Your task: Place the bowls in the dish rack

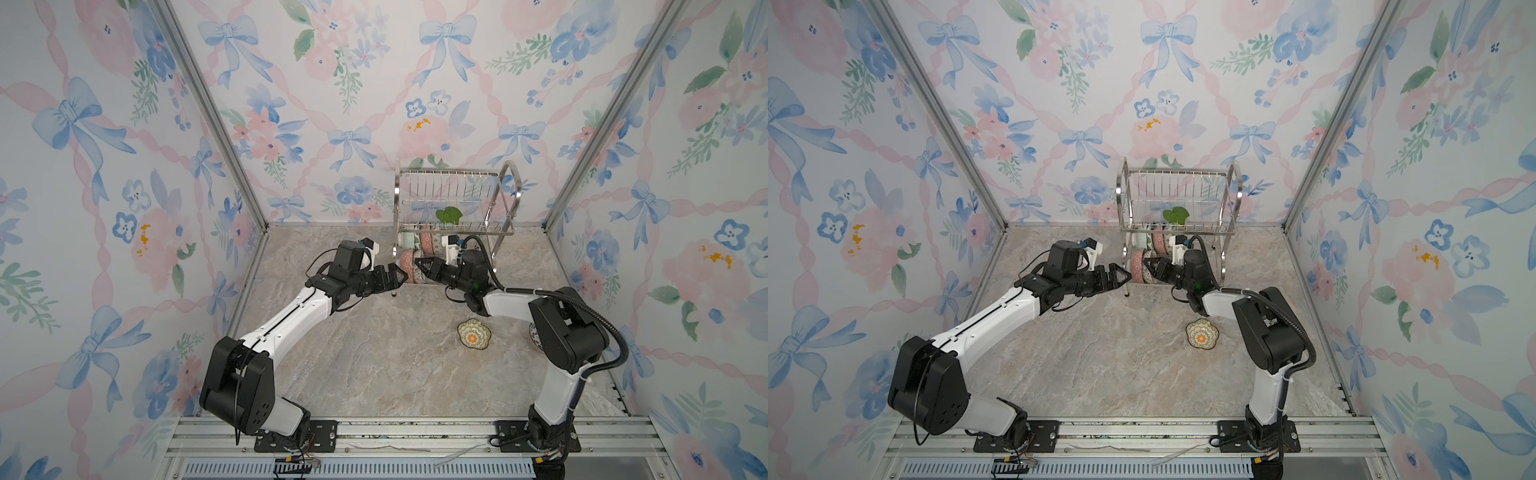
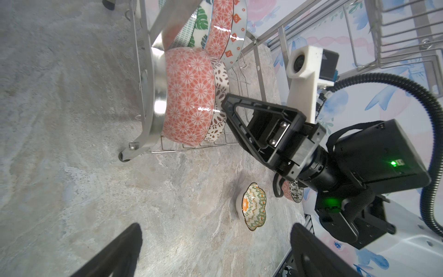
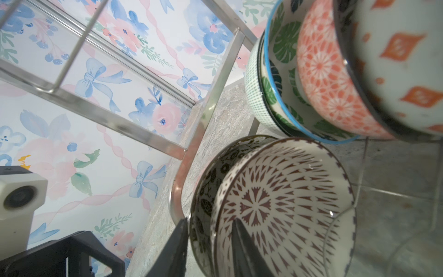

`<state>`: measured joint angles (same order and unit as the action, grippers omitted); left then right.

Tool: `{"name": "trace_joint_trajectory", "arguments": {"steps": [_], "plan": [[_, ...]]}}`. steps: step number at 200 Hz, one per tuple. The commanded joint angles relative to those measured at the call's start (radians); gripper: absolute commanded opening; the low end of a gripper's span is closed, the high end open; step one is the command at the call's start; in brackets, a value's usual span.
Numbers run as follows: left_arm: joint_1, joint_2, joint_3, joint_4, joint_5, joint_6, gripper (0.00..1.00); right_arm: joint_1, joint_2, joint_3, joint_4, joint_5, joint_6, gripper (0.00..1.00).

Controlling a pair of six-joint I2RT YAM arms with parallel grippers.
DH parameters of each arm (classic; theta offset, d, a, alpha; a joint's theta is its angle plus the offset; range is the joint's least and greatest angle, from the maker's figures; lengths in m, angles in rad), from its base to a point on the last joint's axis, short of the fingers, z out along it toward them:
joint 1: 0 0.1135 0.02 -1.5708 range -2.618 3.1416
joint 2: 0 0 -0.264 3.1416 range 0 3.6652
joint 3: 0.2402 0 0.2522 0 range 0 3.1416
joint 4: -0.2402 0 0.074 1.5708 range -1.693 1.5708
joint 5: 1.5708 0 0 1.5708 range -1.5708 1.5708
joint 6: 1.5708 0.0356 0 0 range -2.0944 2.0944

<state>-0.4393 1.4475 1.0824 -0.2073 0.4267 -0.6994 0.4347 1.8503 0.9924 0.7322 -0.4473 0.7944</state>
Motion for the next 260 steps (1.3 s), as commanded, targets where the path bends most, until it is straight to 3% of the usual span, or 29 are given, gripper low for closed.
{"name": "trace_joint_trajectory", "arguments": {"steps": [1, 44, 131, 180, 198, 237, 255, 260], "plan": [[-0.007, -0.039, -0.022, -0.012, -0.008, 0.024, 0.98, 0.015, -0.086, -0.008, -0.067, 0.025, -0.063, 0.38], [-0.008, -0.083, -0.062, -0.012, -0.007, 0.020, 0.98, 0.027, -0.190, -0.071, -0.183, 0.088, -0.129, 0.44], [-0.049, -0.165, -0.161, 0.024, -0.010, 0.024, 0.98, 0.055, -0.543, -0.209, -0.618, 0.282, -0.309, 0.58], [-0.137, -0.179, -0.170, 0.074, -0.023, 0.039, 0.98, 0.048, -0.751, -0.237, -0.985, 0.498, -0.302, 0.64], [-0.176, -0.166, -0.167, 0.108, -0.026, 0.043, 0.98, 0.038, -0.818, -0.249, -1.095, 0.572, -0.293, 0.69], [-0.268, -0.097, -0.137, 0.194, -0.004, 0.057, 0.98, -0.065, -0.913, -0.294, -1.240, 0.603, -0.251, 0.80], [-0.320, -0.051, -0.100, 0.220, 0.004, 0.060, 0.98, -0.122, -0.941, -0.315, -1.281, 0.610, -0.245, 1.00], [-0.335, -0.038, -0.088, 0.226, 0.003, 0.062, 0.98, -0.139, -0.946, -0.322, -1.292, 0.608, -0.245, 0.97]]}}
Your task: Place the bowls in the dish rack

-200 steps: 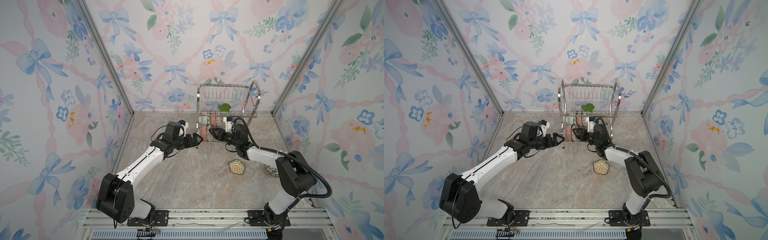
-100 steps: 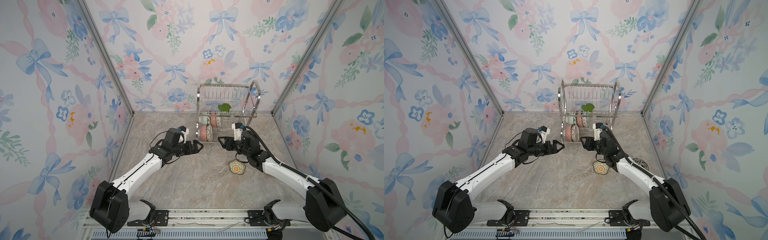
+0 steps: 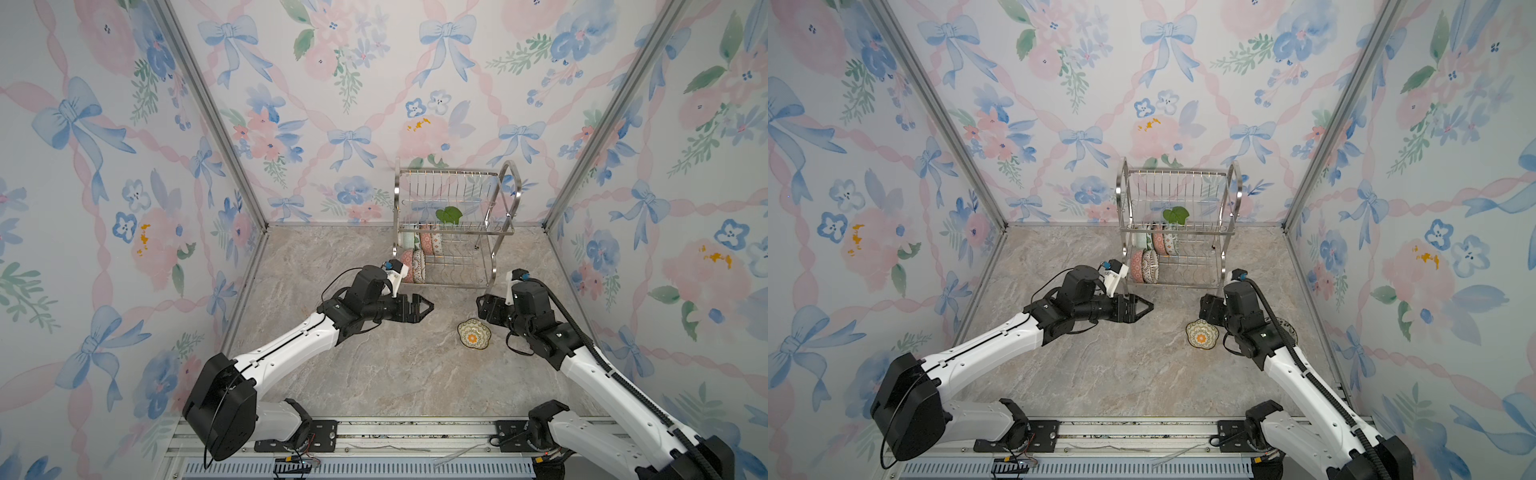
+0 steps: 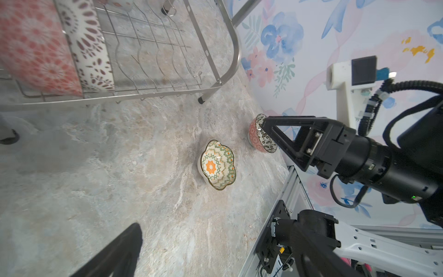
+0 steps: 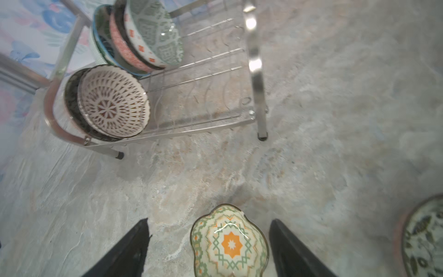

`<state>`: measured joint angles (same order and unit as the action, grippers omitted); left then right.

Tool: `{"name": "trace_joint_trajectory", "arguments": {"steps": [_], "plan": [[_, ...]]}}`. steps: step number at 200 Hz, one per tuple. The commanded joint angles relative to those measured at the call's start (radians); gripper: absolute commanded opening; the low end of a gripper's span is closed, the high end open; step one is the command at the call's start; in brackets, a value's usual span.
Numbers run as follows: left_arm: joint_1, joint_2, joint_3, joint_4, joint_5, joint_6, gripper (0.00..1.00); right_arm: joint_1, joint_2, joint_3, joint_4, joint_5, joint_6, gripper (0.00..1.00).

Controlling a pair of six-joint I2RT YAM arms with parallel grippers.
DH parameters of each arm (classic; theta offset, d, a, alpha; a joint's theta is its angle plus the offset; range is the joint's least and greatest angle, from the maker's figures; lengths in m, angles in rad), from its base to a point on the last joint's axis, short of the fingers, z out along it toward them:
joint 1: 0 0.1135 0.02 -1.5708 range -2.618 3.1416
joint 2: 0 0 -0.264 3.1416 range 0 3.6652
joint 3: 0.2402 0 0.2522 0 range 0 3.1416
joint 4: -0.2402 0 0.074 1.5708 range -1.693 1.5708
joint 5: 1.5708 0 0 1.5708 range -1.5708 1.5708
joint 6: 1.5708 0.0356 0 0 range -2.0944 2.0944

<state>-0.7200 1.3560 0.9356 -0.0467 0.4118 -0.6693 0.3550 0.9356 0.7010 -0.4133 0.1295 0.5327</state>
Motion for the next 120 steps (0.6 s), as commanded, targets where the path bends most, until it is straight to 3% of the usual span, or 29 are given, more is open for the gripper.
{"name": "trace_joint_trajectory", "arguments": {"steps": [1, 58, 83, 120], "plan": [[-0.057, 0.056, 0.061, 0.066, 0.018, 0.032, 0.98, -0.063, -0.032, -0.031, -0.148, 0.031, 0.017, 0.97], [-0.188, 0.226, 0.184, 0.123, 0.031, 0.040, 0.98, -0.231, -0.044, -0.084, -0.178, 0.030, -0.011, 0.96], [-0.207, 0.287, 0.221, 0.129, 0.045, 0.046, 0.98, -0.331, -0.019, -0.118, -0.125, -0.036, -0.012, 0.96], [-0.208, 0.353, 0.254, 0.136, 0.050, 0.049, 0.98, -0.365, 0.063, -0.097, -0.105, -0.015, -0.062, 0.97]]}}
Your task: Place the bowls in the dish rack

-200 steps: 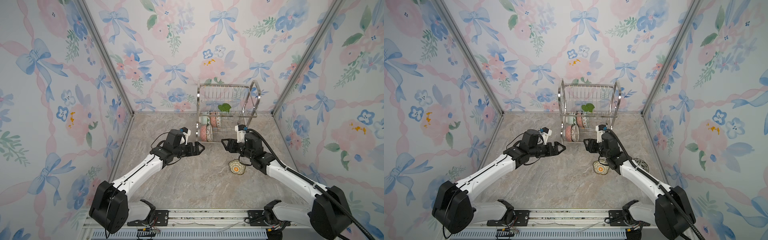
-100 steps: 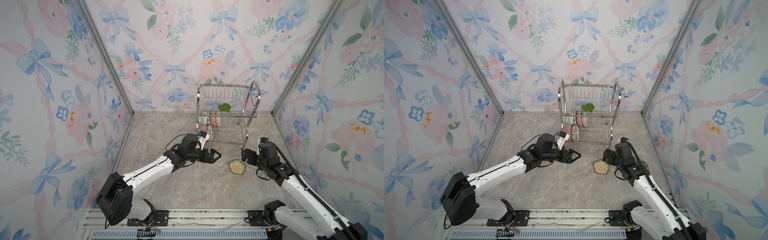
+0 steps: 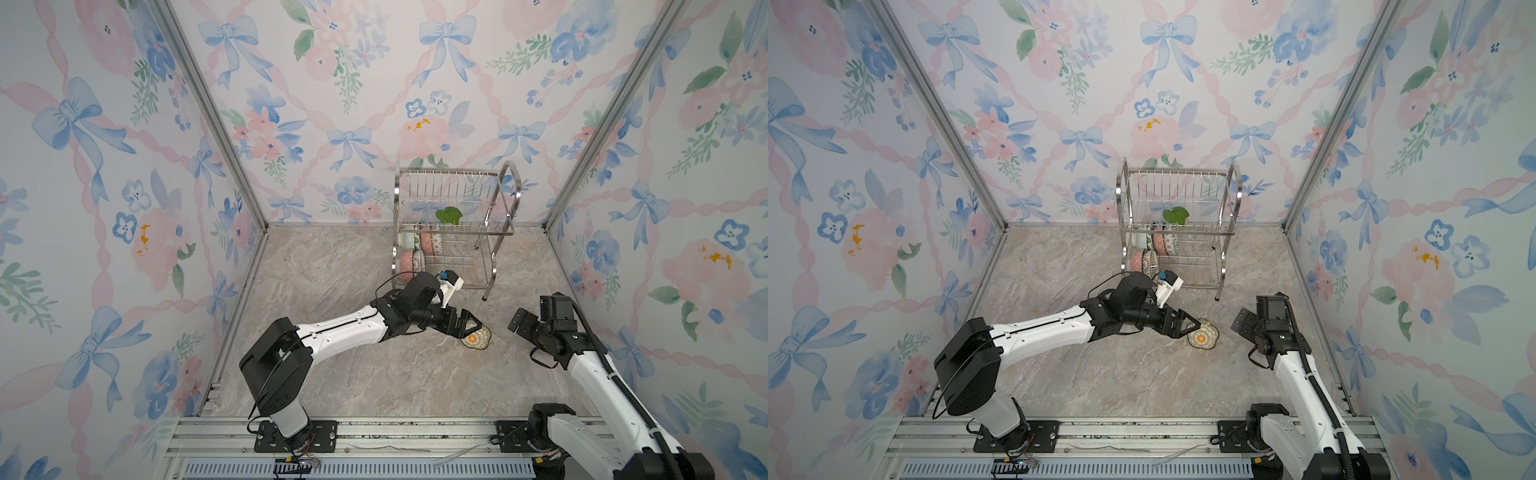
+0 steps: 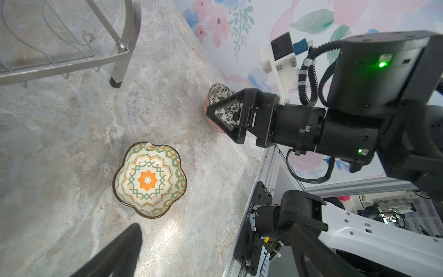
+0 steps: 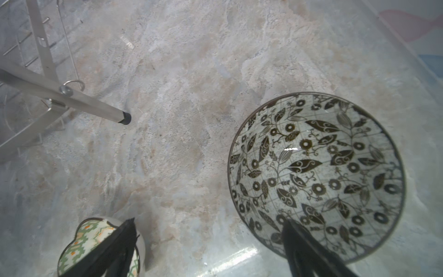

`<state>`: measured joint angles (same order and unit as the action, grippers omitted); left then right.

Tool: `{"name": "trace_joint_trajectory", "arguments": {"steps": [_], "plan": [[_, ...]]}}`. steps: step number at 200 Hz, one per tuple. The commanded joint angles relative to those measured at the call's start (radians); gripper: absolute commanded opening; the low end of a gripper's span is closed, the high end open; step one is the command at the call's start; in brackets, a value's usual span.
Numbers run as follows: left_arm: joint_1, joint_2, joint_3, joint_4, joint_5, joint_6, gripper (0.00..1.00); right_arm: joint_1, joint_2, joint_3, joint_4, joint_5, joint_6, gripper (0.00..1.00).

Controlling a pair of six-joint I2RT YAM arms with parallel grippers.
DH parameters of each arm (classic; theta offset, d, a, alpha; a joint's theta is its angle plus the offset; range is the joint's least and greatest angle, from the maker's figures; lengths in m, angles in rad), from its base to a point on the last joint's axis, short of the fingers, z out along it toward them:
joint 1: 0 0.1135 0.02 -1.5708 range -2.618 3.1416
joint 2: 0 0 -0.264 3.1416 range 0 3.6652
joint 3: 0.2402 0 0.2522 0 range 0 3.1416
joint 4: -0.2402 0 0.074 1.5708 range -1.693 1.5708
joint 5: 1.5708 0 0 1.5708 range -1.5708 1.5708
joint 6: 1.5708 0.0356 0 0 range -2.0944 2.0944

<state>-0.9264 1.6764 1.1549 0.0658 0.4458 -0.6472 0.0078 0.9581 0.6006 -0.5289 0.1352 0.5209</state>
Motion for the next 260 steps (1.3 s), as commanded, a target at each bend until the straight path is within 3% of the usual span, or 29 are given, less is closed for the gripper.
{"name": "trace_joint_trajectory", "arguments": {"steps": [1, 9, 29, 90, 159, 204, 242, 260], "plan": [[-0.001, 0.034, 0.034, 0.023, 0.016, 0.027, 0.98, -0.020, 0.042, 0.004, 0.012, -0.021, -0.051, 0.97], [-0.002, 0.047, 0.041, 0.023, 0.016, 0.029, 0.98, -0.037, 0.058, 0.004, 0.022, -0.036, -0.054, 1.00], [0.000, 0.067, 0.056, 0.022, 0.017, 0.029, 0.98, -0.060, 0.091, 0.006, 0.054, -0.048, -0.060, 0.90], [0.001, 0.056, 0.072, -0.002, -0.001, 0.044, 0.98, -0.089, 0.254, 0.045, 0.096, -0.081, -0.087, 0.80], [0.028, 0.029, 0.045, -0.004, -0.025, 0.034, 0.98, -0.097, 0.332, 0.061, 0.129, -0.077, -0.110, 0.48], [0.044, 0.006, 0.038, -0.024, -0.040, 0.029, 0.98, -0.107, 0.331, 0.054, 0.156, -0.071, -0.117, 0.17], [0.064, -0.026, 0.007, -0.031, -0.064, 0.018, 0.98, -0.103, 0.279, 0.063, 0.156, -0.095, -0.108, 0.01], [0.081, -0.040, -0.005, -0.038, -0.076, 0.015, 0.98, -0.079, 0.241, 0.077, 0.144, -0.101, -0.105, 0.00]]}}
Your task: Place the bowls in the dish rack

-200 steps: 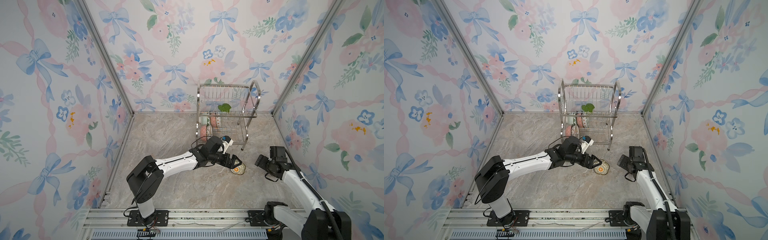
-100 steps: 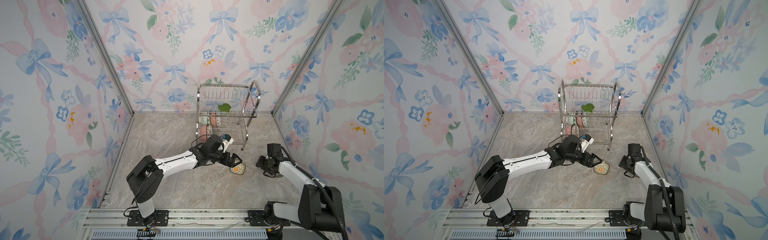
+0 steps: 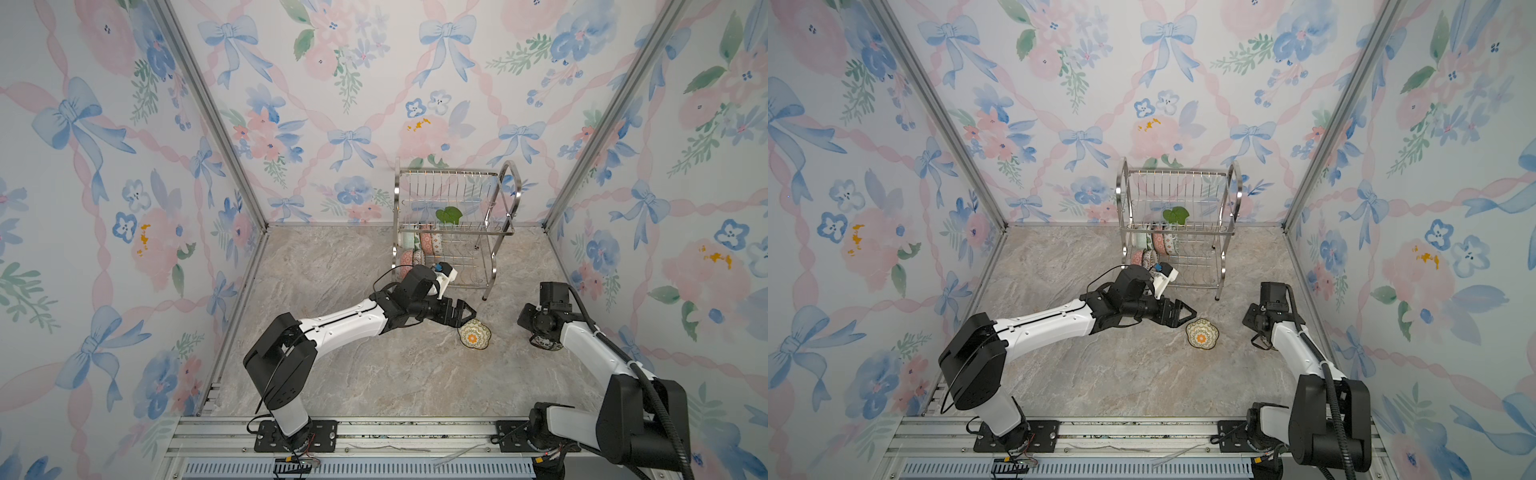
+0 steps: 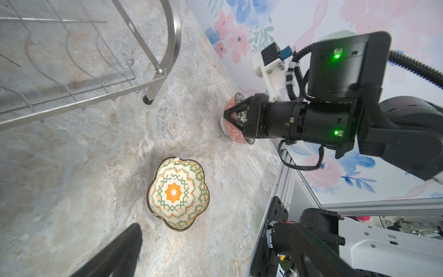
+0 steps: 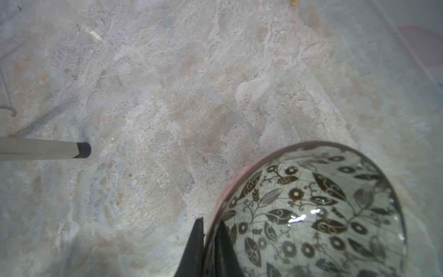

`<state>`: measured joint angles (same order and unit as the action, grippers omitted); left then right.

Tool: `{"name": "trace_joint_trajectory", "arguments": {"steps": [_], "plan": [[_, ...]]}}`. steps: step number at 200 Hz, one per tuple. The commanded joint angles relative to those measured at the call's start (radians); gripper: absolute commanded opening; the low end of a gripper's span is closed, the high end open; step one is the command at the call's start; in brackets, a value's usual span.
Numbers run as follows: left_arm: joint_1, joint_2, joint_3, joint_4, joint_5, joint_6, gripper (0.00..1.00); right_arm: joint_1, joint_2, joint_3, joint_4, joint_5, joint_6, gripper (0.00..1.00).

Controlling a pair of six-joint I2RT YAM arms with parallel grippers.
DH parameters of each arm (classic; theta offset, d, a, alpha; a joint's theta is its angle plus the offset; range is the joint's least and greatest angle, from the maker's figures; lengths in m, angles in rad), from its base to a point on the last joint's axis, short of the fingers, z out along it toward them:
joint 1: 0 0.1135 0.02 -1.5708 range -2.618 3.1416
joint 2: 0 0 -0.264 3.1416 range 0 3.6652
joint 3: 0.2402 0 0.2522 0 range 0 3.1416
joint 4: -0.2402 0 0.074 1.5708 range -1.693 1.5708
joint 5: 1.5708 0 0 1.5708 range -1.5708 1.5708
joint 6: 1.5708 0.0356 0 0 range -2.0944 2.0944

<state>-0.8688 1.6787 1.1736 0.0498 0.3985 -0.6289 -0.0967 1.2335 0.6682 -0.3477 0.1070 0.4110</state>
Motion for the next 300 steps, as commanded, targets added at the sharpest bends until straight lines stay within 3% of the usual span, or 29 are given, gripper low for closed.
{"name": "trace_joint_trajectory", "arguments": {"steps": [1, 98, 147, 167, 224, 300], "plan": [[0.025, -0.043, -0.024, -0.022, -0.029, -0.005, 0.98, 0.027, -0.037, 0.009, -0.038, -0.073, 0.006, 0.00], [0.170, -0.184, -0.112, -0.046, -0.076, -0.025, 0.98, 0.267, -0.238, 0.074, -0.129, -0.036, 0.046, 0.00], [0.238, -0.237, -0.168, -0.001, -0.090, -0.085, 0.98, 0.410, -0.274, 0.044, 0.116, -0.229, 0.048, 0.00], [0.256, -0.265, -0.194, 0.005, -0.115, -0.091, 0.98, 0.475, -0.266, 0.053, 0.206, -0.257, 0.039, 0.00], [0.285, -0.328, -0.223, -0.004, -0.158, -0.094, 0.98, 0.532, -0.137, 0.040, 0.589, -0.392, 0.125, 0.00], [0.309, -0.339, -0.218, -0.017, -0.160, -0.097, 0.98, 0.564, 0.122, 0.165, 0.815, -0.396, 0.176, 0.00]]}}
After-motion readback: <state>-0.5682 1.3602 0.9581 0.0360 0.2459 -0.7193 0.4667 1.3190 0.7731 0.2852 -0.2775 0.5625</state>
